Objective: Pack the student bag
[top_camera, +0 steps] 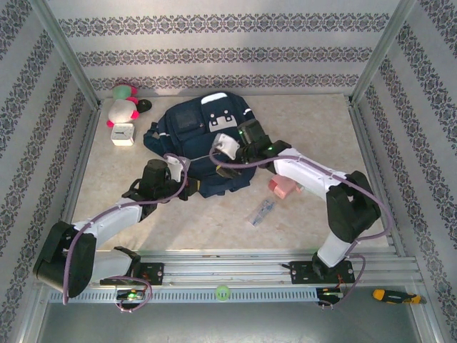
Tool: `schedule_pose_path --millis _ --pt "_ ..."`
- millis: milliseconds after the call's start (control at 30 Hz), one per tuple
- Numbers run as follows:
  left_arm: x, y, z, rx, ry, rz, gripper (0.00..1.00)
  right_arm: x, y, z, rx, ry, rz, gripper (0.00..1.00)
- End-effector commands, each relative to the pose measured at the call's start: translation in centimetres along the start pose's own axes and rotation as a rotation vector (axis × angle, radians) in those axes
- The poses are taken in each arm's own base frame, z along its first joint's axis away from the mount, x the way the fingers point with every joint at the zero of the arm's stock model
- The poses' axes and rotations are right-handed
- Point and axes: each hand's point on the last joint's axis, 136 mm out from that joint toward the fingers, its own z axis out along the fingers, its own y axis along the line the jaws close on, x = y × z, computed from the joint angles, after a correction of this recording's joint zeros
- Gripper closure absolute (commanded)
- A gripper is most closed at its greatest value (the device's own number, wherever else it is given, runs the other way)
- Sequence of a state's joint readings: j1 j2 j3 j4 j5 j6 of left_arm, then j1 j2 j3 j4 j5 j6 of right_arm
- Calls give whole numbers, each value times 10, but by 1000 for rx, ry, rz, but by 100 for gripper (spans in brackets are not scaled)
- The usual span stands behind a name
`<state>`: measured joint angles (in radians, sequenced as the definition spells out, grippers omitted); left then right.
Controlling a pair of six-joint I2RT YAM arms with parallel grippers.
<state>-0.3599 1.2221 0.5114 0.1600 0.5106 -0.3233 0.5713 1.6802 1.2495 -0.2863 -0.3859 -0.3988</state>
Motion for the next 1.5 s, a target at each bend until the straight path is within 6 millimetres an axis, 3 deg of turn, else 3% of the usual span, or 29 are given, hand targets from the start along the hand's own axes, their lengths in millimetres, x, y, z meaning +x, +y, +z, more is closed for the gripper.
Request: schedule_pose_path --millis 0,100,167,300,400,533,567,700,833,1033,1133,1333,1400,1467 --pt "26 25 1 -134 103 -84 100 24 -18 -24 11 77 495 32" --pt "37 26 6 -119 144 -110 100 71 -27 -20 58 215 761 34" --pt "40 22 9 -90 162 -118 100 87 -25 -11 65 228 846 36" --pt "37 10 11 -26 164 -103 100 94 -24 7 78 194 927 39" --pt "32 18 3 -104 157 -87 100 90 -25 14 75 171 938 41" --pt "17 56 -22 -298 71 -137 54 84 -28 10 80 160 928 39" --pt "13 64 -28 -320 37 -170 47 83 -28 7 80 161 929 38" --pt "0 85 -42 -352 -54 -265 40 79 -27 0 84 150 910 37" --pt "-10 107 -52 -382 -112 -376 37 42 8 -18 103 95 458 35" --pt "-13 127 -58 -397 -134 -436 33 27 71 3 7 128 -235 33" --pt "-14 127 -57 -378 -129 -440 33 25 72 24 21 151 -389 33" --pt "-18 118 -54 -314 -113 -334 30 34 56 67 30 223 -499 35" --pt "-20 115 -51 -273 -109 -351 30 44 55 77 17 252 -531 45" --pt "-19 108 -45 -209 -88 -376 29 50 55 77 14 263 -557 66"
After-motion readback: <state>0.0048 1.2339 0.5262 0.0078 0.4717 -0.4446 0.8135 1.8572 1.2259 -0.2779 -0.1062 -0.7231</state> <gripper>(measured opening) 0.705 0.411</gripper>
